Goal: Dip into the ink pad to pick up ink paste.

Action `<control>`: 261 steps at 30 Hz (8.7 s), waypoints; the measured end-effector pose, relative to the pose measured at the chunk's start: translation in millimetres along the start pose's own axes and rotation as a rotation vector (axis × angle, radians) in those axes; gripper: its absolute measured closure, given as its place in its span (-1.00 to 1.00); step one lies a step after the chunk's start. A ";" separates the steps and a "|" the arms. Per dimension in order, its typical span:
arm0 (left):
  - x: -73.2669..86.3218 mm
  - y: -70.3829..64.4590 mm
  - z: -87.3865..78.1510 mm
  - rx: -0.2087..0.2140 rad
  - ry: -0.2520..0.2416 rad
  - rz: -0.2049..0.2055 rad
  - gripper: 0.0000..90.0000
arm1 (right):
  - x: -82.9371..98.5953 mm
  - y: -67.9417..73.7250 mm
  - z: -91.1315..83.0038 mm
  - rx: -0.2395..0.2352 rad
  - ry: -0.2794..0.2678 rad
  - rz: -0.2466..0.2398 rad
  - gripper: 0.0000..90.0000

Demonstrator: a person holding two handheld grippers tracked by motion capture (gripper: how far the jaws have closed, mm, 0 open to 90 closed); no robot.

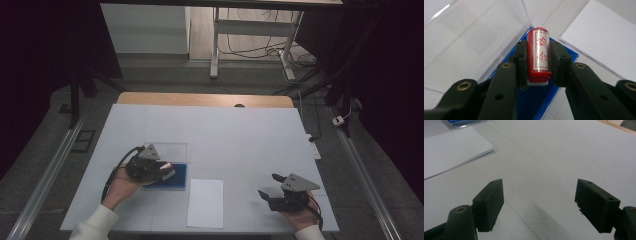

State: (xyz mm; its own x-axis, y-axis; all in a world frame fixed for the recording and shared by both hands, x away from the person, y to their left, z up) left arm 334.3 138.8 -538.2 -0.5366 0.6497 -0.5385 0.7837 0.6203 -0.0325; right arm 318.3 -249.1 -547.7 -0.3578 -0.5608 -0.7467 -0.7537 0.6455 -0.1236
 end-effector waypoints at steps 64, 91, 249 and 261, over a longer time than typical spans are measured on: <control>10.6 -0.8 14.2 -0.109 0.072 0.011 0.58 | -2.0 4.0 1.1 -0.002 0.008 -0.015 -0.49; -1.9 -2.6 -16.0 -0.089 -0.045 0.016 0.57 | -0.1 1.4 -0.1 0.004 0.010 -0.007 -0.49; -10.4 -4.4 -47.5 0.040 -0.205 -0.081 0.57 | 3.3 -0.4 -2.4 0.026 0.018 -0.006 -0.47; -19.1 -19.5 -49.3 0.063 -0.220 -0.045 0.57 | 2.8 0.1 -1.3 0.023 0.018 -0.010 -0.47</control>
State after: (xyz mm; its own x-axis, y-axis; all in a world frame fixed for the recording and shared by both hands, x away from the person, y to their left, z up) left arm 313.9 136.0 -485.7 -0.4962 0.5063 -0.7053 0.7821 0.6133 -0.1100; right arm 316.5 -251.2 -549.0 -0.3604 -0.5759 -0.7338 -0.7442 0.6518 -0.1460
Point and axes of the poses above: each handheld gripper's, and its own axes: z roughly forward along the jaws, x roughly out of its underside, y roughly to its left, the point moved 7 cm from there along z, roughly forward along the jaws, and after that the axes turned 8 degrees about y, right-handed, at the moved point
